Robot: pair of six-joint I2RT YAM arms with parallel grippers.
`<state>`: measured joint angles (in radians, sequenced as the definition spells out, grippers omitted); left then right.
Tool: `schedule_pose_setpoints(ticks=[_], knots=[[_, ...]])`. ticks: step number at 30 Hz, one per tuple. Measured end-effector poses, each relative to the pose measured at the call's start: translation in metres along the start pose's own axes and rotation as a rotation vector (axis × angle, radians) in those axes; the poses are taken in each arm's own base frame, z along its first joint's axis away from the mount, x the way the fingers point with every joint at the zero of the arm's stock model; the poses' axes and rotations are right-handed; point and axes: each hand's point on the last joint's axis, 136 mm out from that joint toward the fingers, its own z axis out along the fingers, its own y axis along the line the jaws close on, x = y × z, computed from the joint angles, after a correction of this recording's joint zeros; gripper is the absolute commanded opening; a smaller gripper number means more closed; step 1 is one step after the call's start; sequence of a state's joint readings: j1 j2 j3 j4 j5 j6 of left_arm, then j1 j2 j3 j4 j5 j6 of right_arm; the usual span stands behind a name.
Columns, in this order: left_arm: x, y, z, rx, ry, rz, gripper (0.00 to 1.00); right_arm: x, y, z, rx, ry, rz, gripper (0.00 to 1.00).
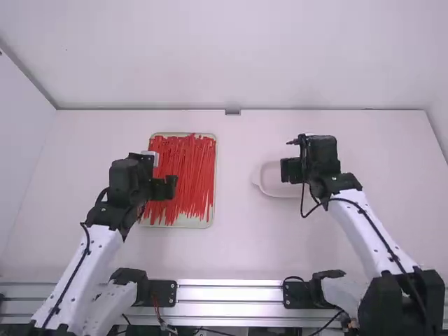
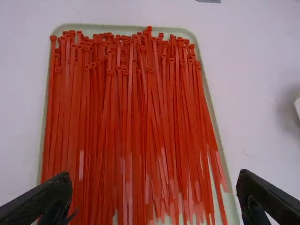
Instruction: Fasten the cable tie
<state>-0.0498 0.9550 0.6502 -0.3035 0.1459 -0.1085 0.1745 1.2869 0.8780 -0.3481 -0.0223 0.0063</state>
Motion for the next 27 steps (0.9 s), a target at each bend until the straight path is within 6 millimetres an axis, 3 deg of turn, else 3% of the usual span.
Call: schedule_pose_setpoints(ticks=[5, 14, 27], knots=[[-0.006, -0.003, -0.001, 0.001, 0.036, -0.007, 0.98, 0.009, 0.011, -0.002, -0.019, 0.063, 0.007, 0.97], [-0.033, -0.008, -0.011, 0.007, 0.007, -0.002, 0.99, -0.002, 0.034, -0.024, -0.034, 0.018, -0.043, 0.98], [-0.047, -0.003, -0.014, -0.024, -0.041, 0.008, 0.99, -0.013, 0.023, -0.021, -0.015, -0.018, 0.026, 0.98]])
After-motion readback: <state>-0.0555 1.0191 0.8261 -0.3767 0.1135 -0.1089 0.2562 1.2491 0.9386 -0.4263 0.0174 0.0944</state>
